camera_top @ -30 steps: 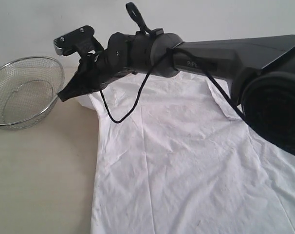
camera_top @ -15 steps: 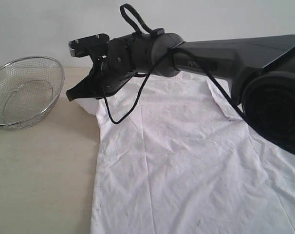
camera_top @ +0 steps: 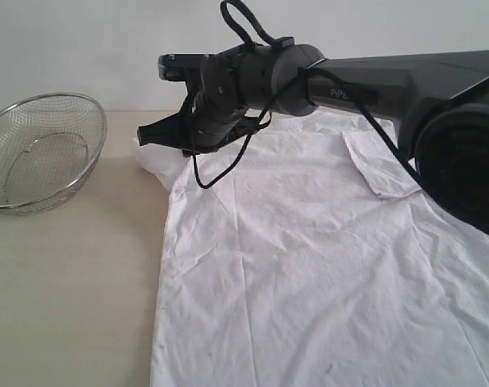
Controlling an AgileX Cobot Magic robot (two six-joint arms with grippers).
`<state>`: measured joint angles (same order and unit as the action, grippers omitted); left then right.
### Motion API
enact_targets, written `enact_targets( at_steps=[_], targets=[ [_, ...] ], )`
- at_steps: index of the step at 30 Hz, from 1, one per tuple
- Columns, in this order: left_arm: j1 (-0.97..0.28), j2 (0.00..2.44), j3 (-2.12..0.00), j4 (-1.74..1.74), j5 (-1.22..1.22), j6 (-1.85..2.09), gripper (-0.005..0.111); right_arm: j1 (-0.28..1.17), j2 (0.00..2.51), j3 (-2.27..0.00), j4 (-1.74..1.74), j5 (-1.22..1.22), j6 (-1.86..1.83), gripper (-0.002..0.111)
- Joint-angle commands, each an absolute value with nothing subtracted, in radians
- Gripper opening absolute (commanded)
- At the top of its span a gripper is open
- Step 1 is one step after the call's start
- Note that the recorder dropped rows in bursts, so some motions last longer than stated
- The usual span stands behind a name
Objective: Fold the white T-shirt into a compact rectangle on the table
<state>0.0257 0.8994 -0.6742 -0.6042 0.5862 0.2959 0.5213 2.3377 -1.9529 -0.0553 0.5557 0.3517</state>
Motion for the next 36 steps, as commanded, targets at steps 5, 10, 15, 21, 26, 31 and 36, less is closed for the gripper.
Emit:
enact_targets(
  at_steps=[5, 10, 15, 21, 26, 31, 36],
  targets=[
    [0.025, 0.897, -0.672, -0.611, 0.576, 0.305, 0.005, 0.509, 2.32, -1.954, -0.175, 0.669, 0.543, 0.0],
    [0.025, 0.897, -0.672, -0.611, 0.576, 0.305, 0.005, 0.509, 2.32, -1.954, -0.224, 0.755, 0.593, 0.0],
    [0.025, 0.897, -0.672, -0.611, 0.576, 0.305, 0.005, 0.509, 2.32, -1.954, -0.259, 0.846, 0.655, 0.0],
    [0.025, 0.897, -0.672, -0.611, 0.576, 0.305, 0.005, 0.509, 2.32, -1.954, -0.248, 0.926, 0.641, 0.0],
    [0.025, 0.897, -0.672, -0.611, 0.576, 0.305, 0.005, 0.509, 2.325, -1.954, -0.19, 0.935, 0.502, 0.002],
    [0.025, 0.897, -0.672, -0.611, 0.576, 0.305, 0.005, 0.509, 2.325, -1.954, -0.101, 0.858, 0.434, 0.029],
    [0.025, 0.897, -0.672, -0.611, 0.576, 0.305, 0.005, 0.509, 2.325, -1.954, -0.088, 0.834, 0.434, 0.061]
  ],
)
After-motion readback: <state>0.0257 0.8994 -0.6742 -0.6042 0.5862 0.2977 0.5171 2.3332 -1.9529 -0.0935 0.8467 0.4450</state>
